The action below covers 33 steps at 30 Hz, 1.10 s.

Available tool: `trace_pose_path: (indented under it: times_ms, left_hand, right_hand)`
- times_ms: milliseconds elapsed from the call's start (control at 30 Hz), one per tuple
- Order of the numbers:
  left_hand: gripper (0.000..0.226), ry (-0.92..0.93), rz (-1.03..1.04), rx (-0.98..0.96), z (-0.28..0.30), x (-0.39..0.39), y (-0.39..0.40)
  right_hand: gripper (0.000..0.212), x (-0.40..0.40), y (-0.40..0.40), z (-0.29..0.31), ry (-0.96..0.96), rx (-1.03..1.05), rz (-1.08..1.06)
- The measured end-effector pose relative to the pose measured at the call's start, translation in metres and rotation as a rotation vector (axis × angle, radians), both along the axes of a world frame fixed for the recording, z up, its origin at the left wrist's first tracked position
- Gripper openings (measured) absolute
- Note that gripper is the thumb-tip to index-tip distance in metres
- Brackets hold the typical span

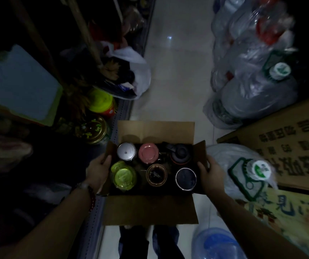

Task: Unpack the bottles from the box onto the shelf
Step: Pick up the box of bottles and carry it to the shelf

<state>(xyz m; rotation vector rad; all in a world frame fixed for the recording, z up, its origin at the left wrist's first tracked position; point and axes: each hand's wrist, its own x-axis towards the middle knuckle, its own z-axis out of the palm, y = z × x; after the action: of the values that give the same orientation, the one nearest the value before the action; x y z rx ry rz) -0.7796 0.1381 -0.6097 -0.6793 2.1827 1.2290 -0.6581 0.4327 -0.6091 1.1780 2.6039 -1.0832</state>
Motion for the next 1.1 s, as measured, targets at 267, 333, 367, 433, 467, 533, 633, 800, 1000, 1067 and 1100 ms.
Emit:
trace_pose_path:
  times_ms: [267,333,367,433,467,533,633,800,1000,1067,1100]
  left_hand:
    - [0.036,0.121,-0.077,-0.084,0.128,0.011,0.013]
    - [0.036,0.139,-0.112,-0.102,0.157,0.018,0.014]
    - [0.036,0.148,-0.126,-0.113,0.171,0.021,0.014]
    - [0.036,0.163,-0.155,-0.133,0.202,0.030,0.014]
    - [0.036,0.175,-0.168,-0.134,0.217,0.035,0.015]
    - [0.037,0.191,-0.194,-0.140,0.244,0.047,0.016]
    - [0.038,0.211,-0.257,-0.153,0.275,0.065,0.021]
    - [0.039,0.220,-0.329,-0.187,0.312,0.108,0.045]
    - [0.037,0.237,-0.447,-0.188,0.330,0.184,0.088]
    - [0.037,0.239,-0.499,-0.186,0.329,0.210,0.102]
    - [0.037,0.238,-0.530,-0.190,0.330,0.224,0.109]
  right_hand:
    - [0.026,0.014,-0.001,0.135,0.101,0.022,-0.020]
    - [0.027,0.026,-0.004,0.168,0.123,0.027,-0.033]
    - [0.027,0.033,-0.006,0.183,0.135,0.035,-0.042]
    - [0.031,0.050,-0.011,0.213,0.141,0.055,-0.067]
    - [0.032,0.058,-0.013,0.228,0.151,0.073,-0.078]
    - [0.031,0.076,-0.016,0.258,0.170,0.101,-0.091]
    - [0.030,0.106,-0.019,0.295,0.182,0.108,-0.132]
    - [0.032,0.175,-0.014,0.332,0.180,0.117,-0.222]
    - [0.036,0.281,0.001,0.351,0.146,0.119,-0.347]
    - [0.037,0.317,0.006,0.356,0.137,0.138,-0.388]
    - [0.037,0.335,0.007,0.358,0.131,0.141,-0.406]
